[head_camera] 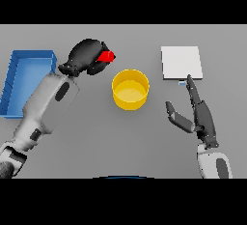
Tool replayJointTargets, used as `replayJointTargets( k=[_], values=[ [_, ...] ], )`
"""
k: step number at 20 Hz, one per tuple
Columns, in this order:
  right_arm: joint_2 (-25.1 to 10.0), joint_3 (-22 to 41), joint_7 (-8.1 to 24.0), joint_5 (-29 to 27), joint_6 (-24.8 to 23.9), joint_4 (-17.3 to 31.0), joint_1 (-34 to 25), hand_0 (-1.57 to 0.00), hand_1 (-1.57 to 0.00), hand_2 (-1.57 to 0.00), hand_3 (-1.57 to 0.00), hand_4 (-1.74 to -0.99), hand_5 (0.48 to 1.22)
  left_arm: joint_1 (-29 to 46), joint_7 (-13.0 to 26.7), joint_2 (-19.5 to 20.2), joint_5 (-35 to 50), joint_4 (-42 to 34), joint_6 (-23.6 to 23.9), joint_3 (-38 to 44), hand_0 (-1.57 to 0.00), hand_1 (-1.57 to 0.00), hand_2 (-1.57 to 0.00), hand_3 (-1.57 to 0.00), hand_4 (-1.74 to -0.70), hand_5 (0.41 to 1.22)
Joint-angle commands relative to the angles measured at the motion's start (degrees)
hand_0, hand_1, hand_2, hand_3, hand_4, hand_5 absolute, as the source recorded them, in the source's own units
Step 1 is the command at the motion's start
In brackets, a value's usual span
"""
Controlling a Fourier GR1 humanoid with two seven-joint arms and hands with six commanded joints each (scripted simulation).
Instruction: Pick up the red beaker and tilt it to pour out 1 green nut into yellow bowl. Pick up the yellow bowl and place it on the metallic measuring scale.
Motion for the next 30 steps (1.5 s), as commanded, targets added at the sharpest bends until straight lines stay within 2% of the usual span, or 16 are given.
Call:
replayJointTargets(
  k=[1, 3, 4, 6, 7, 8, 11, 14, 18, 21, 23, 26, 28, 30],
  values=[
    [0.28, -0.06, 0.34, -0.34, -0.02, -0.12, -0.39, 0.00, 0.00, 0.00, 0.00, -1.183, 0.673, -0.88, 0.21, 0.19, -2.09, 0.29, -0.86, -1.92, -1.57, -1.57, -1.57, -1.57, -1.74, 1.183],
    [0.59, 0.24, 1.05, -0.35, 0.22, 0.19, -0.20, 0.00, 0.00, 0.00, 0.00, -1.187, 0.676, -2.99, 1.00, 0.50, -5.93, 1.75, -2.96, -5.14, -1.57, -1.57, -1.57, -1.57, -1.74, 1.197],
    [0.46, 0.02, 1.35, -0.41, 0.05, -0.30, -0.03, 0.00, 0.00, 0.00, 0.00, -1.191, 0.675, -4.48, 1.20, 0.61, -7.95, 3.23, -4.42, -6.75, -1.57, -1.57, -1.57, -1.57, -1.69, 1.202],
    [0.82, -0.19, 2.00, -1.15, 0.19, -0.20, -0.42, 0.00, 0.00, 0.00, 0.00, -1.191, 0.675, -6.44, 0.28, 1.45, -11.16, 4.03, -7.15, -9.73, -1.57, -1.57, -1.57, -1.44, -1.70, 1.209],
    [0.84, -0.34, 1.30, -1.68, 0.43, -0.33, 0.53, 0.00, 0.00, 0.00, 0.00, -1.195, 0.671, -7.67, -0.89, 1.64, -12.54, 4.53, -8.44, -11.20, -1.57, -1.57, -1.57, -1.38, -1.71, 1.211],
    [1.49, -0.19, 0.58, -2.18, 0.56, -0.13, 1.15, 0.00, 0.00, 0.00, 0.00, -1.196, 0.666, -9.42, -0.96, 1.42, -14.55, 5.68, -9.35, -12.84, -1.57, -1.57, -1.57, -1.36, -1.71, 1.213],
    [2.40, -0.20, 1.36, -2.65, 0.23, -0.21, 0.85, 0.00, 0.00, 0.00, 0.00, -1.206, 0.639, -12.19, -2.66, 1.08, -18.23, 7.24, -12.26, -16.65, -1.57, -1.57, -1.57, -1.29, -1.72, 1.217],
    [1.89, -0.22, 0.98, -1.75, -0.13, -0.08, 0.76, 0.00, 0.00, 0.00, 0.00, -1.221, 0.617, -14.45, -7.28, 1.37, -21.28, 8.81, -12.67, -20.04, -1.57, -1.57, -1.57, -1.43, -1.73, 1.219],
    [1.91, -0.57, 0.58, -0.66, -1.62, -0.16, 0.39, 0.00, 0.00, 0.00, 0.00, -1.205, 0.584, -18.18, -9.76, 0.85, -26.18, 11.89, -12.76, -24.50, -1.57, -1.57, -1.57, -1.51, -1.73, 1.220],
    [2.33, 0.22, -0.28, 0.43, -2.08, -0.47, 1.01, 0.00, 0.00, 0.00, 0.00, -1.173, 0.572, -20.37, -12.57, 1.08, -29.88, 12.68, -11.98, -28.26, -1.57, -1.57, -1.57, -1.54, -1.74, 1.221],
    [2.04, -0.53, 0.15, -0.54, -1.76, 0.21, -0.12, 0.00, 0.00, 0.00, 0.00, -1.152, 0.567, -22.03, -12.87, 0.79, -32.51, 13.25, -11.99, -30.70, -1.57, -1.57, -1.57, -1.55, -1.74, 1.221],
    [2.97, -0.21, -0.26, -1.09, -1.56, 0.66, 0.17, 0.00, 0.00, 0.00, 0.00, -1.135, 0.567, -22.60, -15.18, 1.46, -35.32, 13.14, -11.26, -33.91, -1.57, -1.57, -1.57, -1.56, -1.74, 1.221],
    [2.64, -0.24, 0.44, -0.53, -1.94, 0.00, -0.19, 0.00, 0.00, 0.00, 0.00, -1.129, 0.566, -23.66, -15.38, 1.06, -37.52, 14.27, -10.47, -35.82, -1.57, -1.57, -1.57, -1.56, -1.74, 1.221],
    [2.21, -0.12, -0.38, 0.00, -1.90, 0.07, 0.03, 0.00, 0.00, 0.00, 0.00, -1.136, 0.578, -24.93, -16.46, 0.89, -39.20, 14.11, -10.32, -37.44, -1.57, -1.57, -1.57, -1.57, -1.73, 1.221]
  ],
)
